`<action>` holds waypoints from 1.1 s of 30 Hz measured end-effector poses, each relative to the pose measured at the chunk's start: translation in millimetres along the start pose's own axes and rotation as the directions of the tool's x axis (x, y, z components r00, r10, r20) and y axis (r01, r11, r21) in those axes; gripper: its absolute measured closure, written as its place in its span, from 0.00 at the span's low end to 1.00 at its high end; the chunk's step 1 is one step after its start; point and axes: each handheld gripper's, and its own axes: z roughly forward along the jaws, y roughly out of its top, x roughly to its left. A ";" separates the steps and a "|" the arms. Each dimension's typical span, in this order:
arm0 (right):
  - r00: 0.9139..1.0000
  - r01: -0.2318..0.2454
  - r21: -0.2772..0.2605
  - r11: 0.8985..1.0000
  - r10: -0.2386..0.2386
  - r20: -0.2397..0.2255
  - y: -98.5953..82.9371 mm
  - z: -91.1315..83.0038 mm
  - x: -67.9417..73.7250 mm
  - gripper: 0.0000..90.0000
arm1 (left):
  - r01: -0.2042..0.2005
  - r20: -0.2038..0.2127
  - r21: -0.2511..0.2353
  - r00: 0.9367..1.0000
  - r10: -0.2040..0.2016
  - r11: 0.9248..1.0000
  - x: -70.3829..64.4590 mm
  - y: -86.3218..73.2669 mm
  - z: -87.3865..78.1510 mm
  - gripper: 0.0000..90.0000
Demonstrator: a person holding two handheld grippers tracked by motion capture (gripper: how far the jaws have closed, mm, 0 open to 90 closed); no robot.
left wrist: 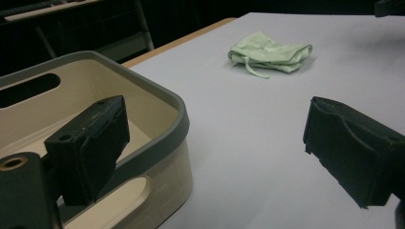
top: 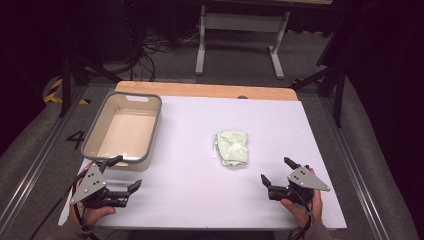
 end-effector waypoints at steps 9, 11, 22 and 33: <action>1.000 -0.014 -0.037 0.999 0.013 -0.020 3.1 -0.4 0.7 0.07 | -0.013 0.009 0.007 1.000 0.013 1.000 -3.7 -1.0 -0.9 0.10; 1.000 -0.016 -0.032 0.999 0.016 -0.018 3.3 1.4 0.4 0.07 | -0.020 0.006 0.003 1.000 0.020 1.000 -2.9 -0.5 -1.7 0.10; 0.999 -0.033 -0.008 0.999 0.033 -0.029 8.5 12.4 -6.2 0.06 | -0.011 0.023 0.014 1.000 0.010 1.000 -3.8 -2.7 3.8 0.10; 0.992 -0.100 0.020 0.995 0.102 -0.076 31.5 40.0 -20.1 0.08 | -0.016 0.034 0.015 0.999 0.016 1.000 -3.6 -3.4 5.0 0.10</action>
